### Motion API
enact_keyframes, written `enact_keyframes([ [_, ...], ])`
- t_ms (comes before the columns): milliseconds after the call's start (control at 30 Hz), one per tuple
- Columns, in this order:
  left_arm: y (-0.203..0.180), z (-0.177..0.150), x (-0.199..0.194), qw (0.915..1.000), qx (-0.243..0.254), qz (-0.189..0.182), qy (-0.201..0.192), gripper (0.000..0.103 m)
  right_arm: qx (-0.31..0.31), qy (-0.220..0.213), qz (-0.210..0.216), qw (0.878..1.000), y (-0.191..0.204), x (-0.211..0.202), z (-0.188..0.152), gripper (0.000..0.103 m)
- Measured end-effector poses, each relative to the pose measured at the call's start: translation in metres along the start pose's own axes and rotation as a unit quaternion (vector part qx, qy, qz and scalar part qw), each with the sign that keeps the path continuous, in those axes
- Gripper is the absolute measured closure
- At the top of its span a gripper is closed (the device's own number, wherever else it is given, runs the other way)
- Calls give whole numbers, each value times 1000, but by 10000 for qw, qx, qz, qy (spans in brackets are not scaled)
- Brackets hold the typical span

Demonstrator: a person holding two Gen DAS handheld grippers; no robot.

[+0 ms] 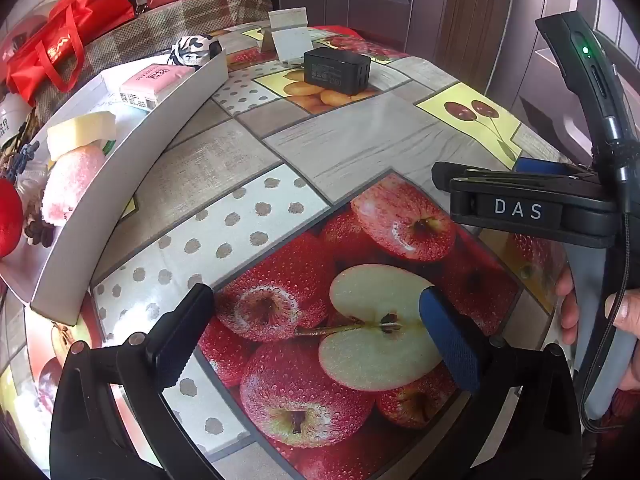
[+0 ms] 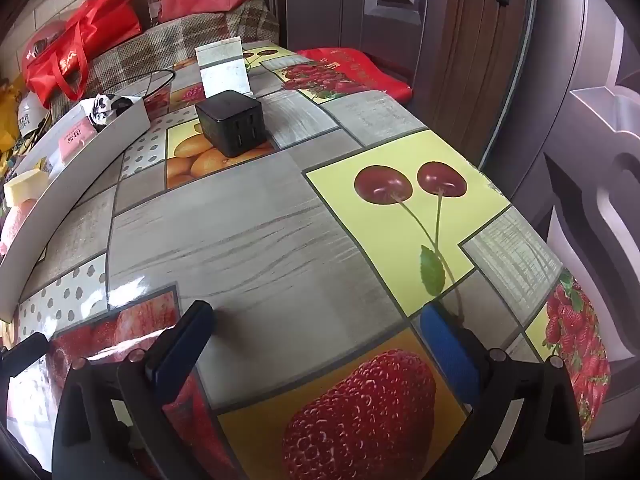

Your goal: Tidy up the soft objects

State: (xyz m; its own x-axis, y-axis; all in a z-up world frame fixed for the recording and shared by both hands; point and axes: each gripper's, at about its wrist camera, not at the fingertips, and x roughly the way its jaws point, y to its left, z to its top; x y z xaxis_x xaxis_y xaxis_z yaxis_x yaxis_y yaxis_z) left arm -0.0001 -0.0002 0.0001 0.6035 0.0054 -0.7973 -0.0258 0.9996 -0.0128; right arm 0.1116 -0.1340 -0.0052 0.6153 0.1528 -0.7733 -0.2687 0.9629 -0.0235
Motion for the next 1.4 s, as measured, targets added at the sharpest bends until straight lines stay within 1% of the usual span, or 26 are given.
enact_keyframes([
  [433, 0, 0, 0, 10000, -13, -17, 6, 1, -3, 4, 53, 10000, -6, -4, 0, 0],
  [933, 0, 0, 0, 10000, -12, -18, 5, 1, -8, -2, 103, 9999, -1, -2, 0, 0],
  [1133, 0, 0, 0, 10000, -13, -18, 4, 1, -123, -28, 116, 9999, 7, 8, 10, 0],
  [1400, 0, 0, 0, 10000, -13, -18, 4, 1, -123, -45, 137, 9998, 5, 5, 8, 0],
])
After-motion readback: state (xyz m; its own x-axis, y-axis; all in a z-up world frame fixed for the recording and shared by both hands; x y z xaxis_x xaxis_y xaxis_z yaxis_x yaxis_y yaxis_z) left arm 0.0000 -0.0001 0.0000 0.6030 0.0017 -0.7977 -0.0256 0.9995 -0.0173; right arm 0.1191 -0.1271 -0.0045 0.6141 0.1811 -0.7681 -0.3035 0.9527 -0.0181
